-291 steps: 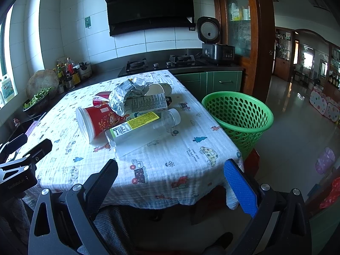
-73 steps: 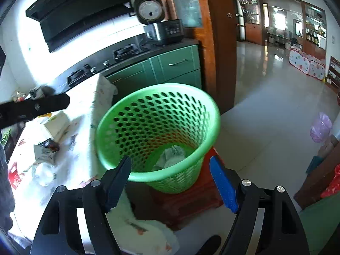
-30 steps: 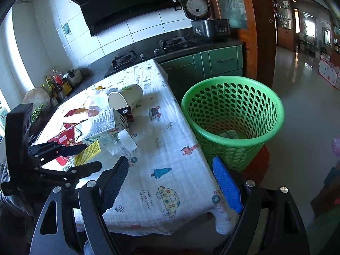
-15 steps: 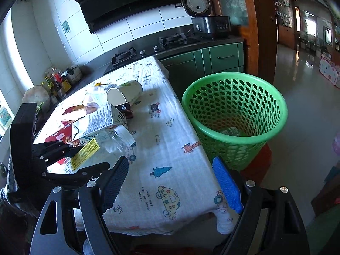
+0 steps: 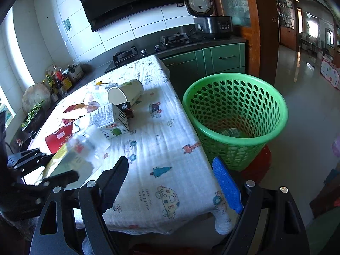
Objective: Collect trash
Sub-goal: 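Reach the left gripper to the clear yellow-label bottle and grasp it, then grasp the white paper cup with the right gripper while the left gripper holds the bottle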
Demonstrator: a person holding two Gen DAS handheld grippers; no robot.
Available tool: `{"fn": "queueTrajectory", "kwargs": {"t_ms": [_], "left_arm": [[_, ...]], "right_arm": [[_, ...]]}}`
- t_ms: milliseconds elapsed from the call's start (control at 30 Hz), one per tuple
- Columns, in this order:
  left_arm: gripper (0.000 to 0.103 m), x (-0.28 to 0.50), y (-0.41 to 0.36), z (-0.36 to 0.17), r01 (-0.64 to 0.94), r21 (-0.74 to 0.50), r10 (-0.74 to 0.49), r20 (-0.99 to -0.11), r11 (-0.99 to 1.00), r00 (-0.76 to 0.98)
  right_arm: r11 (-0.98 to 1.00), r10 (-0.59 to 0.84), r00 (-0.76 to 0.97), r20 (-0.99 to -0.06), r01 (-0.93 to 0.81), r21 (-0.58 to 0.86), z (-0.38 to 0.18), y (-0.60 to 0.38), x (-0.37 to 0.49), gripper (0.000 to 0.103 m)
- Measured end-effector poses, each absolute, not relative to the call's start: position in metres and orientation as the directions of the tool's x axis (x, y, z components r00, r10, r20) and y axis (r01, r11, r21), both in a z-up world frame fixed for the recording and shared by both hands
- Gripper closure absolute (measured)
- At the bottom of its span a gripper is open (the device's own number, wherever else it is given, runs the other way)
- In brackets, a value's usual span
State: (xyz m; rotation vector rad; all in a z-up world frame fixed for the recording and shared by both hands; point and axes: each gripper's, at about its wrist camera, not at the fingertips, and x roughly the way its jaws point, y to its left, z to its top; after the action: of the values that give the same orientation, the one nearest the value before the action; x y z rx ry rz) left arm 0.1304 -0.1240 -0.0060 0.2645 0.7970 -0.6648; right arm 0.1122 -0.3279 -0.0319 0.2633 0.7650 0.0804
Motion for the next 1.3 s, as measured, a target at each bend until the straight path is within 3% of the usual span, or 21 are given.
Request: {"fn": "queueTrajectory", "kwargs": {"t_ms": [867, 1300], "left_arm": [[0.060, 0.143, -0.015, 0.030, 0.446, -0.091, -0.395, -0.642, 0.890, 0.657], [0.060, 0.152, 0.012, 0.029, 0.389, -0.102, -0.360, -0.639, 0.916, 0.680]], "right_arm": [[0.945, 0.300, 0.663, -0.685, -0.304, 0.119, -0.014, -0.231, 0.187, 0.022], [0.895, 0.395, 0.600, -0.696, -0.422, 0.143, -0.018, -0.180, 0.250, 0.021]]}}
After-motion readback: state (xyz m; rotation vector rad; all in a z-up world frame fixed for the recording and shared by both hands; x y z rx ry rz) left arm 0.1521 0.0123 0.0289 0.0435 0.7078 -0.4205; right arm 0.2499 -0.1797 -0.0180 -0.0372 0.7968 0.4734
